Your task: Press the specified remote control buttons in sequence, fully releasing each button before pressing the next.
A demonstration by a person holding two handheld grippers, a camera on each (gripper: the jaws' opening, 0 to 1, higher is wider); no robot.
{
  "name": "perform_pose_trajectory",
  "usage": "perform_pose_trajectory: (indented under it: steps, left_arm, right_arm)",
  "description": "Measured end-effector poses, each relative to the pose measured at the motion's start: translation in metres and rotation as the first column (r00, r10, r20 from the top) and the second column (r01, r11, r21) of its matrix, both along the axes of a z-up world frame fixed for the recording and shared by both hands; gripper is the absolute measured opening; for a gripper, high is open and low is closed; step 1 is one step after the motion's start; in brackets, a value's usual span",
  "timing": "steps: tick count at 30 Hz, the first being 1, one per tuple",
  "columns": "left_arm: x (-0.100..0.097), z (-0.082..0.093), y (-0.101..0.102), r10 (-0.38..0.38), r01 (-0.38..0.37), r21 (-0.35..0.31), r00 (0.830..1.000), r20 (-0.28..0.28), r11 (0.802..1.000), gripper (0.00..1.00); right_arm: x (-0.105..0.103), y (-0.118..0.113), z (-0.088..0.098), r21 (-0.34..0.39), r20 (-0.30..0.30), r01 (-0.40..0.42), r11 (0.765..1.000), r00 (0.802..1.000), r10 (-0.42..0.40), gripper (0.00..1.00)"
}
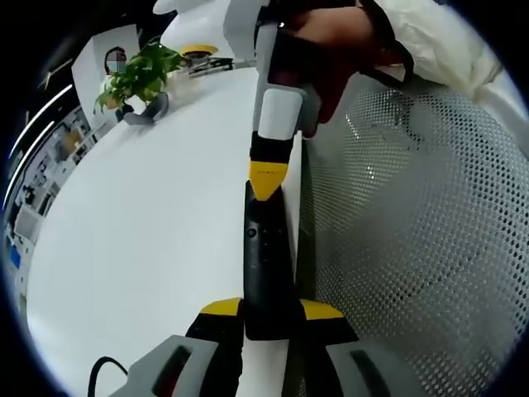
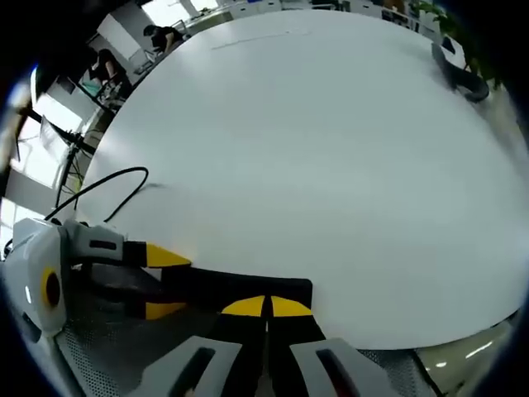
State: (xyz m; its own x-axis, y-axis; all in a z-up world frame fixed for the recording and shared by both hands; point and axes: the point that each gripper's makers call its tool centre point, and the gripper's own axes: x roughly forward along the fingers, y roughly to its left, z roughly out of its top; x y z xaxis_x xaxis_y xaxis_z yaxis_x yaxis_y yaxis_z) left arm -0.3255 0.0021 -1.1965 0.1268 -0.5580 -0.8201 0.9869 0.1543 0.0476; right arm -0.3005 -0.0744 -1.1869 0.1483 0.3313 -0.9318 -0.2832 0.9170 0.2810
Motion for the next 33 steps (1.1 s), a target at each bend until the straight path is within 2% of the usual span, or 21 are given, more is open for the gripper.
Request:
perform_pose_trajectory:
  steps: [5,13,16,19,24,33]
  left_arm:
    - [-0.001,0.000,0.000,-0.011,0.011,-0.022,1.000,0.022,1.000,0.25]
    - [0.000,0.000,-0.001,-0.034,0.035,-0.023,0.999,0.039,0.999,0.25]
    - [-0.001,0.001,-0.001,-0.037,0.038,-0.022,0.998,0.044,0.999,0.25]
    - [-0.001,0.001,-0.001,-0.040,0.041,-0.024,0.998,0.049,0.999,0.25]
    - [-0.002,0.001,-0.001,-0.061,0.061,-0.005,0.996,0.072,0.998,0.25]
    - [0.000,0.002,-0.002,-0.048,0.050,-0.022,0.997,0.061,0.999,0.25]
  right_arm:
    - [-0.001,0.001,0.001,0.000,0.001,-0.046,0.999,0.999,0.046,0.00]
    - [0.006,0.012,0.013,0.021,0.061,-0.106,0.994,0.993,0.104,0.00]
    - [0.009,0.016,0.012,0.027,0.055,-0.116,0.993,0.992,0.114,0.00]
    - [0.006,0.018,0.006,0.023,0.021,-0.128,0.991,0.992,0.128,0.00]
    - [0.002,0.017,0.003,0.008,0.020,-0.130,0.991,0.991,0.130,0.00]
    - [0.005,0.020,-0.001,-0.044,0.014,-0.173,0.984,0.985,0.174,0.00]
